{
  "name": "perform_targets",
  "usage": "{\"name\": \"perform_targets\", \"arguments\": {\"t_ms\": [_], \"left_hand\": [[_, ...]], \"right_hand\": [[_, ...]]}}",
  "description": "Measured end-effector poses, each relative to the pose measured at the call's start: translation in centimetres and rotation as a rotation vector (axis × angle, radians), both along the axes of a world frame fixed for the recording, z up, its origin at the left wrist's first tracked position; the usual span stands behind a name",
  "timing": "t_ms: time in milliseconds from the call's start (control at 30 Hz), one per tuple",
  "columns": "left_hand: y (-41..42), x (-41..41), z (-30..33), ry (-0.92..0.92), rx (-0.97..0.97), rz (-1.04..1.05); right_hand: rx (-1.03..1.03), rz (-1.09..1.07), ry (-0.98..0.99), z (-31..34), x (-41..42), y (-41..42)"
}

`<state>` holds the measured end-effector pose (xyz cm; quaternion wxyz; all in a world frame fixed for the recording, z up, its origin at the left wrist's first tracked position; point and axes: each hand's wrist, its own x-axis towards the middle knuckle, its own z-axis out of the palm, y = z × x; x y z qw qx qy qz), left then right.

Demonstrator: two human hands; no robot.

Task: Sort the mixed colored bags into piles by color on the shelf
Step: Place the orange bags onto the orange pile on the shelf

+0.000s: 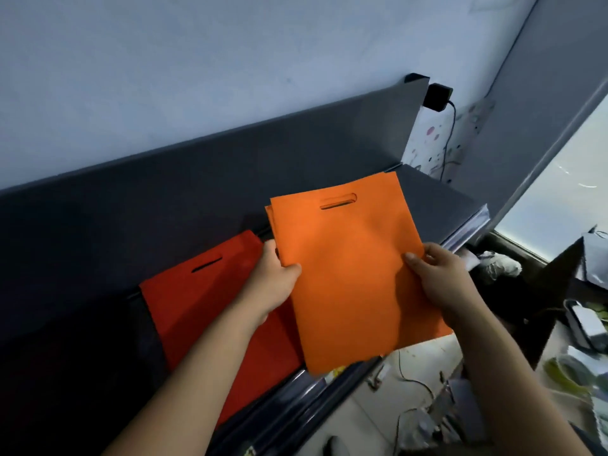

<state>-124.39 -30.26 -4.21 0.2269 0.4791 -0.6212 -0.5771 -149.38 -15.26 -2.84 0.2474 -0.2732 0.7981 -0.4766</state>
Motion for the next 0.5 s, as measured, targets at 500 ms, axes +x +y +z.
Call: {"name": "perform_targets", "arguments": {"t_ms": [500], "left_hand": [[-3.4,-5.0,-3.4,-0.317,0.007,0.386]], "right_hand": [[0.254,0.577,0.115,-5.7,-8.0,-14.5]]}}
